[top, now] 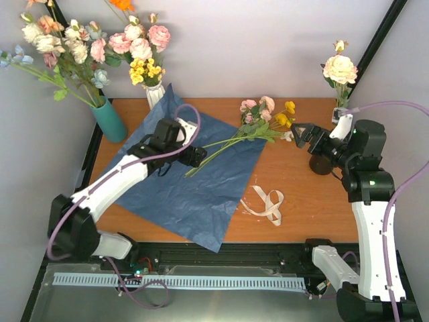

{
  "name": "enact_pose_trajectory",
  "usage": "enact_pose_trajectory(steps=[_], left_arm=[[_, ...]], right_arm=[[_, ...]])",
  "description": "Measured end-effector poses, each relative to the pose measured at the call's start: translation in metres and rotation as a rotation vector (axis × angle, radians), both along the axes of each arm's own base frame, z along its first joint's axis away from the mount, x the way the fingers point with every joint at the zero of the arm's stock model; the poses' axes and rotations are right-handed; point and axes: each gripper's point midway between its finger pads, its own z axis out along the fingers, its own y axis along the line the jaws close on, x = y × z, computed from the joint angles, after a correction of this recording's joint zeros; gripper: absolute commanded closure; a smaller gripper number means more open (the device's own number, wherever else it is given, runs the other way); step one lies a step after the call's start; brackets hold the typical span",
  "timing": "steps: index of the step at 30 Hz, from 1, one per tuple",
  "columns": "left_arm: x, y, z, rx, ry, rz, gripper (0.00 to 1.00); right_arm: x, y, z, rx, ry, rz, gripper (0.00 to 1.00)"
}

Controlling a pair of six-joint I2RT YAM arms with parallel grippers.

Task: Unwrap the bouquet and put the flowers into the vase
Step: Pick up the fake flower from the wrapping paper.

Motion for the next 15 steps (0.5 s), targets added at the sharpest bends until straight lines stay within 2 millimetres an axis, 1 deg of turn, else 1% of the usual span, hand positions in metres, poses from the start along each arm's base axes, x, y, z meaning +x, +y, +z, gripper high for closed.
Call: enact_pose_trajectory(steps=[6,8,11,15], left_arm=[[0.038,-0.010,-0.049,0.135,0.074,-0.017,0.14],[0.047,-0.011,-0.063,0.177,0.091,-0.025,0.12],[0.061,-0.014,-0.081,0.229,0.100,-0.045,0.10],[0.074,-0.014,-0.103,0.281,0.111,-0.090,0.12]], right_arm=[[-0.002,0.022,-0.028,0.038,0.054,0.089,0.00],[-0.003,0.030,-0.036,0.040,0.073,0.115,0.00],[-0.003,0.041,-0.045,0.039,0.088,0.154,0.00],[-0.001,0.047,-0.055,0.037,0.111,0.174,0.00]])
